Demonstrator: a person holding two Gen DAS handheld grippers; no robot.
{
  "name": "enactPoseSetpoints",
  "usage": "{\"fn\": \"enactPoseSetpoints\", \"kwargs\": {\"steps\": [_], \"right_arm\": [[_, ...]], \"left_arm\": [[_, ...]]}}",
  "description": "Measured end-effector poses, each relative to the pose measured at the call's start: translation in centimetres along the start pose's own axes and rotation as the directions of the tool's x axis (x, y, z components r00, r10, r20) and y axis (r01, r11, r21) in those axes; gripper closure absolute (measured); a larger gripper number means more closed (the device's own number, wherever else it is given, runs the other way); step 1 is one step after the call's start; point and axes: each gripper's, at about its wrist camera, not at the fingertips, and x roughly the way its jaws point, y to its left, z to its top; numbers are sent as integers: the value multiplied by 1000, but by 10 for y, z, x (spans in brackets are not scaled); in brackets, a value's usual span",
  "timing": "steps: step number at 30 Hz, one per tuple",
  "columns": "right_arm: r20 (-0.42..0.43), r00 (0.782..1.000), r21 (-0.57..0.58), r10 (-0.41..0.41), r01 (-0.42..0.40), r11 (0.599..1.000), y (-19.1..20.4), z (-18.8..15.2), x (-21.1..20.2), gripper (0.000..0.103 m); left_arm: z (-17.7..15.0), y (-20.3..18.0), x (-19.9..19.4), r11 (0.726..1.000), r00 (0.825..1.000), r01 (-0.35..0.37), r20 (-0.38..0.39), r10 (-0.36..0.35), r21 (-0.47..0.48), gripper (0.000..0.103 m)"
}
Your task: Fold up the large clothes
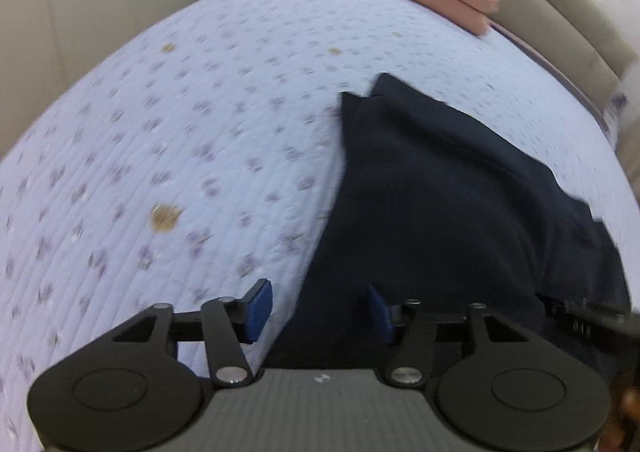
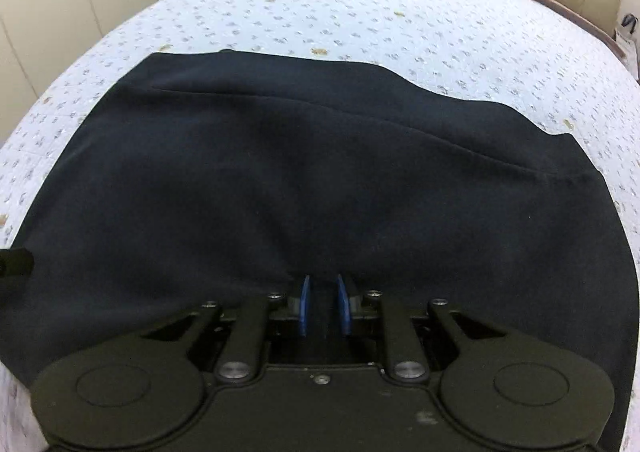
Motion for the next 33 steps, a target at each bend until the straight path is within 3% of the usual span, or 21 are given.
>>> {"fn": "enactPoseSetpoints", "kwargs": {"steps": [5, 9, 12, 19, 24, 26, 28, 33], "right_arm": [[10, 1000, -4, -14, 14, 1000, 6, -3, -4, 84], [25, 1000, 5, -14, 14, 1000, 4, -8, -10, 84], [31, 1000, 17, -6, 5, 1000, -3, -12, -10, 84], [57, 998, 38, 8, -10, 999, -12, -18, -16, 84], [73, 996, 119, 46, -55, 991, -27, -18, -26, 84], [129, 988, 184, 83, -106, 977, -37, -19, -44, 80], [166, 983, 189, 80, -111, 976, -38, -22, -61, 84], [78, 996, 146, 48, -59, 988, -26, -37, -52, 89]], "left_arm": [[-9, 38, 6, 970, 984, 142, -83, -161, -199, 46], [-22, 51, 4, 948, 968, 210, -84, -236, -238, 44], [-23, 53, 9, 929, 957, 256, -68, -283, -265, 36], [-3, 29, 38, 920, 946, 316, -2, -325, -231, 35], [15, 5, 58, 926, 944, 321, -12, -330, -200, 29], [14, 2, 56, 936, 947, 312, -26, -321, -165, 37], [10, 5, 53, 930, 939, 328, -50, -340, -167, 42], [-4, 20, 52, 897, 911, 378, -79, -404, -227, 46]]}}
